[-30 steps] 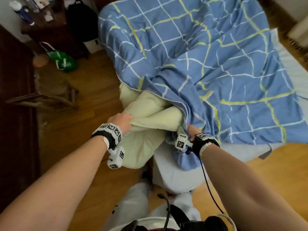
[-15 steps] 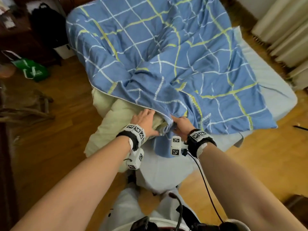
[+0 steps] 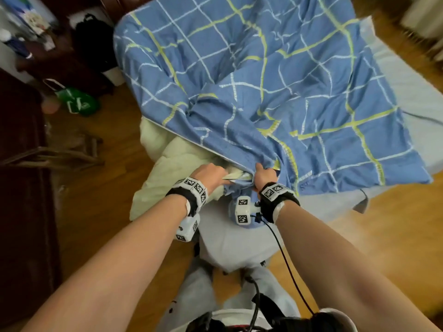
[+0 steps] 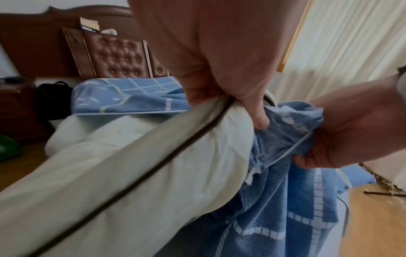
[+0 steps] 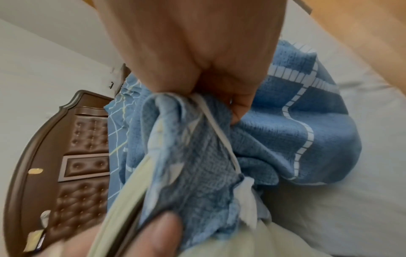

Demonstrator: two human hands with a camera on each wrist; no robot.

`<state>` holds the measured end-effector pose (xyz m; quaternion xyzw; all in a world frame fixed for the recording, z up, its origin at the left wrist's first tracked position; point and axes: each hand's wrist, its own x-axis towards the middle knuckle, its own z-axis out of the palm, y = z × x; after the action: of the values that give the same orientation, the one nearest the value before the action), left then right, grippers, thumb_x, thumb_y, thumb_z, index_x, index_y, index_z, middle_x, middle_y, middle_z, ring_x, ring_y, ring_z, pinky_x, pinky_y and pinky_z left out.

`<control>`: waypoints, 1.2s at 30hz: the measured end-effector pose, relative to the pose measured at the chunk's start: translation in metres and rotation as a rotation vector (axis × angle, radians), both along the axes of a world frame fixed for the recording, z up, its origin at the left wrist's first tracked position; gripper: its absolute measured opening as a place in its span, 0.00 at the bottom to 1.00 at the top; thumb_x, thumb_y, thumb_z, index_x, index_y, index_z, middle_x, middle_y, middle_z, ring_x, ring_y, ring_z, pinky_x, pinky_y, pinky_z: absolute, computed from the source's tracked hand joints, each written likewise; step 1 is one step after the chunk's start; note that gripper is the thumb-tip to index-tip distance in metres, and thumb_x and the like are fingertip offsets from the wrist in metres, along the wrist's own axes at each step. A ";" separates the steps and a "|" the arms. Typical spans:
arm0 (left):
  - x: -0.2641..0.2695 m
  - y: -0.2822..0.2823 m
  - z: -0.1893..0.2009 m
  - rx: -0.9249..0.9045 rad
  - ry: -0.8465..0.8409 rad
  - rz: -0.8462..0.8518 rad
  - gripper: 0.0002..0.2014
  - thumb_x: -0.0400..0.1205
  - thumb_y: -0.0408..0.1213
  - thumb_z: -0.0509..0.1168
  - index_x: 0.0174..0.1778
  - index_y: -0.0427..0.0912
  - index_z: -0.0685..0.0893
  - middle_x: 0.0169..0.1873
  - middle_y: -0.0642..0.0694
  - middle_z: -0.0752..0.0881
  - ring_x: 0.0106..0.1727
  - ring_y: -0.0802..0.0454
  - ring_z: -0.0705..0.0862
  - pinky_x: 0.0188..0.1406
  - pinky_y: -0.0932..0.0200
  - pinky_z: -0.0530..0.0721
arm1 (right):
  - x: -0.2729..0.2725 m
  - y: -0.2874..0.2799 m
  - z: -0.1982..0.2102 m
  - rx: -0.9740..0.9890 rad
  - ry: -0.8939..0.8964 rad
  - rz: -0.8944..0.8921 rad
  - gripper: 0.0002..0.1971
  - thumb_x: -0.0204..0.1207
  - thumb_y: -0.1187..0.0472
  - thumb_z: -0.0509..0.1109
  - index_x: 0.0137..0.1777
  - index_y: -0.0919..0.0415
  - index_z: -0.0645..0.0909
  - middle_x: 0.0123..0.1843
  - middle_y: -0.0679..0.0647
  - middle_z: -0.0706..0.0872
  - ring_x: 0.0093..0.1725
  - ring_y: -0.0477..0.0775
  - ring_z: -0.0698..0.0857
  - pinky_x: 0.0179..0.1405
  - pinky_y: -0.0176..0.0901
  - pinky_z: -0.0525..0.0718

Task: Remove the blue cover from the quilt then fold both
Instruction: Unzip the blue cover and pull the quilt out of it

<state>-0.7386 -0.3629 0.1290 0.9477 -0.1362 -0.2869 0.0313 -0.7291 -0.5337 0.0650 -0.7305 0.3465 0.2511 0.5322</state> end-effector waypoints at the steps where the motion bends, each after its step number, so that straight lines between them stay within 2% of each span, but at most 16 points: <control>1: -0.001 0.009 0.002 -0.030 -0.005 0.040 0.24 0.83 0.60 0.61 0.61 0.45 0.86 0.49 0.38 0.88 0.52 0.37 0.86 0.51 0.50 0.83 | 0.001 0.000 0.008 -0.044 -0.002 -0.003 0.22 0.84 0.47 0.60 0.59 0.68 0.81 0.59 0.69 0.84 0.59 0.70 0.83 0.64 0.60 0.81; 3: -0.005 0.039 0.005 -0.108 -0.015 0.152 0.20 0.82 0.60 0.62 0.61 0.52 0.87 0.48 0.41 0.89 0.50 0.40 0.86 0.51 0.52 0.82 | 0.006 -0.007 0.013 -0.136 -0.002 0.004 0.23 0.88 0.53 0.57 0.70 0.72 0.76 0.66 0.71 0.82 0.66 0.69 0.81 0.64 0.53 0.77; 6: -0.020 0.104 0.007 -0.132 -0.052 0.322 0.17 0.81 0.60 0.62 0.58 0.58 0.88 0.52 0.46 0.89 0.55 0.41 0.86 0.51 0.56 0.81 | 0.007 -0.023 0.014 -0.290 0.040 -0.013 0.21 0.89 0.60 0.53 0.75 0.71 0.73 0.73 0.71 0.77 0.72 0.69 0.76 0.68 0.52 0.74; 10: -0.041 0.187 0.014 -0.131 -0.103 0.595 0.12 0.84 0.45 0.64 0.60 0.61 0.88 0.55 0.44 0.90 0.54 0.38 0.86 0.49 0.55 0.82 | 0.007 -0.008 0.020 -0.371 0.032 0.021 0.22 0.89 0.61 0.50 0.76 0.72 0.71 0.74 0.70 0.76 0.73 0.69 0.75 0.72 0.55 0.74; 14: -0.051 0.230 0.024 -0.265 -0.100 0.737 0.15 0.86 0.44 0.64 0.65 0.47 0.86 0.57 0.40 0.88 0.56 0.38 0.85 0.52 0.52 0.82 | 0.009 0.044 0.024 -0.397 0.043 0.106 0.21 0.89 0.62 0.50 0.77 0.70 0.70 0.75 0.70 0.74 0.75 0.69 0.74 0.73 0.55 0.74; 16: -0.052 0.237 0.025 -0.366 -0.019 0.730 0.15 0.84 0.46 0.66 0.62 0.42 0.87 0.56 0.40 0.88 0.58 0.39 0.85 0.54 0.52 0.81 | 0.012 0.075 0.000 -0.369 0.106 0.188 0.23 0.89 0.51 0.52 0.79 0.61 0.68 0.76 0.70 0.74 0.74 0.71 0.74 0.74 0.58 0.72; 18: -0.052 0.245 0.023 -0.480 0.020 0.712 0.17 0.80 0.52 0.69 0.53 0.42 0.90 0.50 0.42 0.90 0.55 0.42 0.86 0.54 0.50 0.83 | 0.021 0.095 -0.072 -0.143 0.146 0.072 0.45 0.68 0.20 0.58 0.78 0.51 0.72 0.75 0.62 0.78 0.68 0.67 0.81 0.72 0.61 0.75; 19: -0.052 0.251 0.020 -0.518 0.024 0.729 0.19 0.76 0.56 0.68 0.48 0.43 0.90 0.46 0.44 0.91 0.52 0.43 0.87 0.52 0.50 0.83 | 0.016 0.109 -0.091 -0.025 0.142 0.021 0.53 0.59 0.14 0.61 0.76 0.50 0.75 0.73 0.57 0.81 0.63 0.64 0.84 0.69 0.58 0.78; 20: -0.052 0.258 0.018 -0.544 0.028 0.747 0.20 0.74 0.57 0.68 0.45 0.42 0.90 0.43 0.46 0.91 0.50 0.44 0.88 0.49 0.51 0.83 | 0.011 0.130 -0.102 0.036 0.134 0.086 0.49 0.63 0.17 0.62 0.74 0.52 0.78 0.70 0.56 0.83 0.59 0.61 0.86 0.62 0.51 0.82; 21: -0.051 0.264 0.016 -0.561 0.031 0.757 0.19 0.75 0.57 0.68 0.43 0.43 0.90 0.41 0.46 0.91 0.49 0.45 0.88 0.48 0.51 0.83 | 0.005 0.155 -0.086 0.085 0.137 0.180 0.39 0.75 0.26 0.61 0.73 0.56 0.79 0.67 0.56 0.84 0.56 0.60 0.85 0.55 0.44 0.83; 23: -0.051 0.279 0.010 -0.539 0.039 0.757 0.16 0.79 0.54 0.69 0.44 0.44 0.90 0.41 0.47 0.91 0.48 0.46 0.88 0.46 0.50 0.83 | 0.003 0.193 -0.045 0.001 0.138 0.289 0.23 0.87 0.52 0.61 0.75 0.66 0.72 0.69 0.60 0.80 0.65 0.64 0.81 0.56 0.43 0.81; 25: -0.049 0.292 0.002 -0.429 0.008 0.734 0.14 0.81 0.54 0.66 0.47 0.47 0.89 0.42 0.47 0.90 0.46 0.44 0.87 0.43 0.50 0.82 | 0.010 0.199 -0.045 -0.197 0.180 0.337 0.28 0.82 0.65 0.69 0.80 0.68 0.64 0.74 0.68 0.76 0.74 0.69 0.75 0.68 0.55 0.74; 28: -0.042 0.294 -0.007 -0.128 -0.121 0.674 0.12 0.84 0.44 0.62 0.62 0.56 0.82 0.55 0.46 0.86 0.54 0.41 0.83 0.43 0.53 0.77 | 0.014 0.190 -0.028 -0.302 0.083 0.280 0.26 0.84 0.61 0.63 0.81 0.58 0.62 0.73 0.72 0.75 0.72 0.74 0.75 0.68 0.59 0.75; 31: -0.026 0.258 -0.011 -0.105 -0.305 0.335 0.34 0.77 0.39 0.70 0.78 0.57 0.66 0.69 0.47 0.73 0.67 0.44 0.74 0.63 0.48 0.76 | 0.011 0.173 -0.001 -0.226 -0.015 0.078 0.26 0.84 0.51 0.64 0.79 0.61 0.69 0.72 0.67 0.79 0.70 0.69 0.79 0.69 0.56 0.79; 34: -0.008 0.190 -0.011 -0.134 -0.316 -0.111 0.37 0.72 0.52 0.74 0.76 0.55 0.67 0.73 0.50 0.70 0.73 0.47 0.70 0.70 0.48 0.71 | 0.008 0.145 0.009 -0.008 -0.102 -0.161 0.40 0.62 0.34 0.73 0.67 0.63 0.82 0.62 0.61 0.88 0.63 0.66 0.85 0.68 0.61 0.81; 36: -0.001 0.143 -0.007 -0.127 -0.300 -0.157 0.33 0.74 0.52 0.73 0.73 0.49 0.71 0.71 0.48 0.72 0.72 0.46 0.72 0.67 0.47 0.76 | 0.004 0.111 0.005 0.092 -0.148 -0.196 0.42 0.52 0.35 0.78 0.63 0.61 0.84 0.56 0.58 0.91 0.57 0.66 0.88 0.64 0.66 0.84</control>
<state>-0.7396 -0.2198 0.1225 0.9625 -0.2308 -0.1345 0.0478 -0.7252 -0.4223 0.0695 -0.6845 0.3639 0.1590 0.6114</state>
